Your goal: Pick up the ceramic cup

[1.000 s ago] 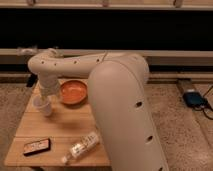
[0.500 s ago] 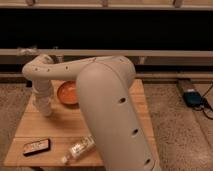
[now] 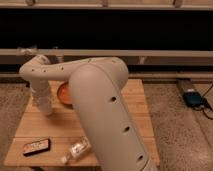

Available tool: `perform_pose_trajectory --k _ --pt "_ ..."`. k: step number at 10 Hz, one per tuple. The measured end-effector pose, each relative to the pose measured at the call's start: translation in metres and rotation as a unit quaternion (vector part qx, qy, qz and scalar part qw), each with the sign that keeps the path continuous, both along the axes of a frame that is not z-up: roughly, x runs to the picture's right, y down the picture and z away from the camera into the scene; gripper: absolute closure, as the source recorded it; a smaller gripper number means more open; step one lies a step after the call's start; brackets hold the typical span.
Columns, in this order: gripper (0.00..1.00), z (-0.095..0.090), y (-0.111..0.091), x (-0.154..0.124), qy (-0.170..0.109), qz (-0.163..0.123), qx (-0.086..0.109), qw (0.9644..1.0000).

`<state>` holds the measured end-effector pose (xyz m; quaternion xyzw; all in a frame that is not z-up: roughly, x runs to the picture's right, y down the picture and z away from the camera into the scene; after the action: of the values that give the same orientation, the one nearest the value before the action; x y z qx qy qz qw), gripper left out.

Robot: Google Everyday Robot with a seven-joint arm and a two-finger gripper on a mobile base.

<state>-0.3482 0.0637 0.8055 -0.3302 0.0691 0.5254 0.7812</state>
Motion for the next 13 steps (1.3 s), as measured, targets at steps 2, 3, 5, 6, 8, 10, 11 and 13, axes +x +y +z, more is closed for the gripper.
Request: perform_pose_trajectory --k 2,3,5,6,8,10,11,13 --pt "0.35 0.005 -0.003 -0.002 0.001 0.004 0.000 1.0000" --pt "0.35 0.008 -0.004 -0.003 0.003 0.004 0.000 1.0000" --pt "0.35 0.012 -0.006 -0.001 0.003 0.006 -0.002 1.0000" --pt "0.35 0.013 -0.007 0.000 0.000 0.008 -0.007 0.9999" --pt "0.35 0.016 -0.009 0.002 -0.006 0.014 -0.016 0.9997" --pt "0.35 0.017 -0.011 0.005 -0.014 0.022 -0.028 0.9993" --pt "0.35 0.017 -0.012 0.005 -0.017 0.024 -0.033 0.9990" --pt "0.35 0.016 -0.012 0.008 -0.027 0.028 -0.046 0.9982"
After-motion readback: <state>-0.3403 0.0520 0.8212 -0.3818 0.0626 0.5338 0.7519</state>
